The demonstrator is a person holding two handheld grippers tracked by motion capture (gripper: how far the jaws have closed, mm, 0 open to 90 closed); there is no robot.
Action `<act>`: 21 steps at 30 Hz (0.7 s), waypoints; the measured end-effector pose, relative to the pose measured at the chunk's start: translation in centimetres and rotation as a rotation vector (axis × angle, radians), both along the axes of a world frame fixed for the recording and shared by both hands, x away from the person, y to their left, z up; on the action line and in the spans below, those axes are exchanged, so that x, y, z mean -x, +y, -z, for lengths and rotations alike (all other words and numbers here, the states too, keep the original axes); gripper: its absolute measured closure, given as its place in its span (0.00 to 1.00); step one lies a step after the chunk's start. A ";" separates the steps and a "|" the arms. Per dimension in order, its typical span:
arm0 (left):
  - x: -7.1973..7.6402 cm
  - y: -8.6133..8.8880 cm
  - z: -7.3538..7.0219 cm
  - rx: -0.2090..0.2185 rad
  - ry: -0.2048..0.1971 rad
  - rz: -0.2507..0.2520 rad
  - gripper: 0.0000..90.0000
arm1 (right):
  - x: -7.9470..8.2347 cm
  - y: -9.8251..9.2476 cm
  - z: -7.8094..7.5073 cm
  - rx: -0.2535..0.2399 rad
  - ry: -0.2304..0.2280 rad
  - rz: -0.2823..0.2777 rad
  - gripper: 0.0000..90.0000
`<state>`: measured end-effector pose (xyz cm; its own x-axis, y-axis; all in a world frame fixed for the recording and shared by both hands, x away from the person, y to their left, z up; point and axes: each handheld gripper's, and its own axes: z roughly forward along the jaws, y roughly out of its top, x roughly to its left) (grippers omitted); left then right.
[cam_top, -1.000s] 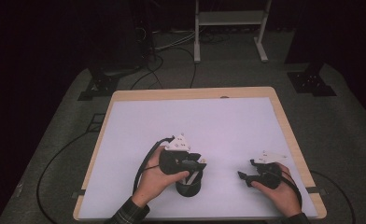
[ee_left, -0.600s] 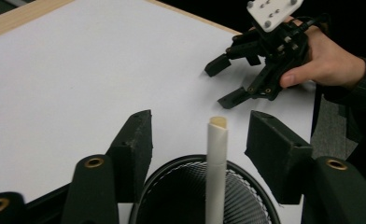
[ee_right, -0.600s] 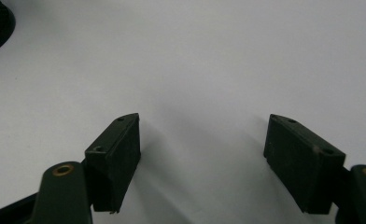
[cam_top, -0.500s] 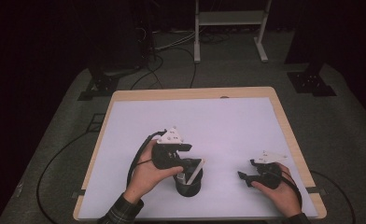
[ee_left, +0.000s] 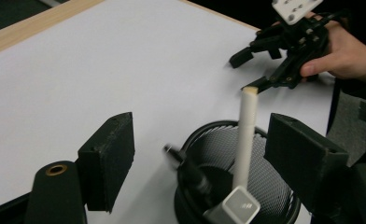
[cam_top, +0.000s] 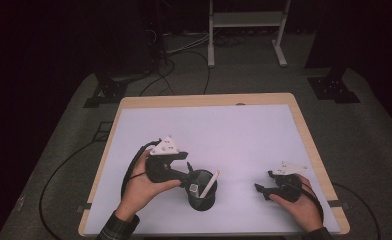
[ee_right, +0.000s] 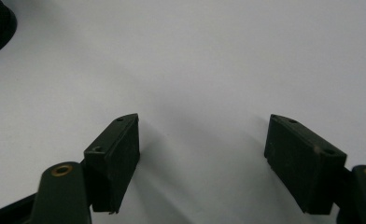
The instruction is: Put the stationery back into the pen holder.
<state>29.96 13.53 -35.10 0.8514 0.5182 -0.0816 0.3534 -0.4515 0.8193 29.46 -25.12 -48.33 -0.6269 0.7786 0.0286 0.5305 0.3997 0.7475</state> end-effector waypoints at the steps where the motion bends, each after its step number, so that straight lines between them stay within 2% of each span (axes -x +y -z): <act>1: 0.1 0.3 0.0 0.003 -0.001 -0.007 0.26 | 0.0 0.0 0.0 0.000 0.000 0.001 0.28; 11: 1.4 4.0 0.7 0.000 -0.021 -0.079 0.25 | 0.0 0.0 0.0 0.002 0.002 0.001 0.28; 21: 2.2 7.6 2.9 -0.031 0.019 -0.159 0.24 | 0.0 0.1 0.0 0.003 0.001 0.000 0.27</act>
<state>27.73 21.13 -38.05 0.7569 0.6488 -0.0786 0.4375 -0.4136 0.7984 29.45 -25.06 -48.32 -0.6265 0.7789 0.0268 0.5315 0.4019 0.7456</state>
